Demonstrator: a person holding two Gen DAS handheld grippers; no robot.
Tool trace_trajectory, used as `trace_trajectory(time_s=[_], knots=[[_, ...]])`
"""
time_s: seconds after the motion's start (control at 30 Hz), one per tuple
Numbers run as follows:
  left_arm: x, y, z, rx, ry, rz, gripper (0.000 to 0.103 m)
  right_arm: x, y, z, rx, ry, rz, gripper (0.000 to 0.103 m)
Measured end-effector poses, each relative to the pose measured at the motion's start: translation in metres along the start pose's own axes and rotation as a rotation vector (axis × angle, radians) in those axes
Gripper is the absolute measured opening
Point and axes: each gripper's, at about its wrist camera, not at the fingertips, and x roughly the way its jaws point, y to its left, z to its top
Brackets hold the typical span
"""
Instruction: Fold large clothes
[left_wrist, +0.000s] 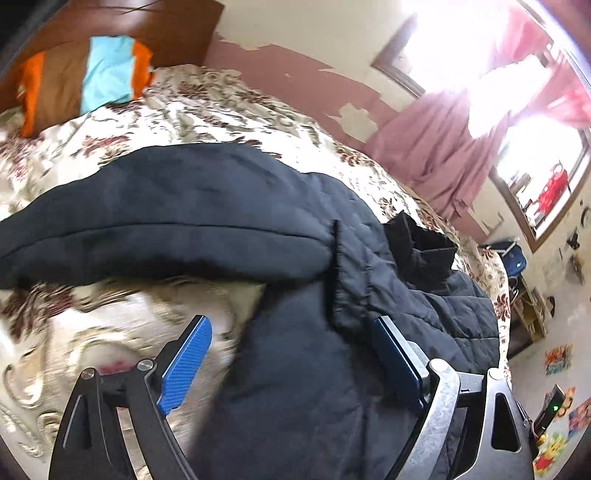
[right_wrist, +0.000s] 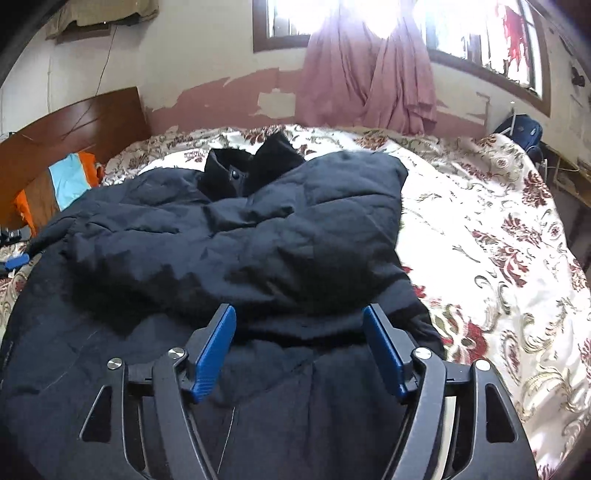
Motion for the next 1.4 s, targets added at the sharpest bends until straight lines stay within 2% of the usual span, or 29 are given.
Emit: trace_trajectory(time_s=[0.13,0.23,0.3,0.43,0.53,0.6,0.77,0.9,1.03,1.07,1.13,1.17,1.23,1.33,1.4], knots=[[-0.016,0.035,-0.001,-0.021,-0.027,0.002,0.091,-0.04,-0.003,0.0,0.042,-0.057,-0.045,0.073],[-0.027,0.068,-0.001,-0.051,-0.049,-0.002,0.092,-0.061,0.009,0.004,0.104,-0.082,-0.011,0.079],[-0.031,0.091,0.002,-0.094,-0.062,-0.022,0.092,-0.069,0.031,0.01,0.089,-0.079,0.003,0.082],[-0.03,0.148,0.004,-0.26,-0.102,-0.084,0.096,-0.077,0.085,0.024,0.024,-0.078,0.02,0.082],[-0.02,0.189,0.001,-0.439,-0.08,-0.135,0.096,-0.075,0.131,0.039,-0.016,-0.064,0.077,0.082],[-0.012,0.207,0.002,-0.519,-0.042,-0.162,0.096,-0.069,0.165,0.047,-0.044,-0.054,0.102,0.082],[0.004,0.232,0.013,-0.585,0.008,-0.223,0.096,-0.04,0.237,0.06,-0.087,-0.005,0.111,0.082],[0.011,0.245,0.017,-0.673,-0.004,-0.264,0.096,-0.004,0.275,0.067,-0.046,0.025,0.072,0.082],[0.008,0.259,0.017,-0.753,-0.066,-0.278,0.093,0.035,0.295,0.069,-0.03,0.051,0.001,0.082],[0.007,0.26,0.018,-0.764,-0.084,-0.276,0.089,0.046,0.298,0.067,-0.022,0.068,-0.014,0.082],[0.007,0.263,0.022,-0.761,-0.103,-0.262,0.061,0.064,0.302,0.066,-0.011,0.097,-0.038,0.082],[0.008,0.263,0.025,-0.752,-0.108,-0.249,0.055,0.072,0.303,0.065,-0.003,0.11,-0.048,0.082],[0.008,0.264,0.028,-0.745,-0.114,-0.223,0.03,0.083,0.304,0.06,0.017,0.137,-0.054,0.082],[0.001,0.27,0.032,-0.74,-0.148,-0.222,0.016,0.095,0.304,0.051,0.036,0.156,-0.046,0.082],[-0.011,0.273,0.033,-0.721,-0.193,-0.21,0.011,0.099,0.309,0.047,0.023,0.152,-0.057,0.083]])
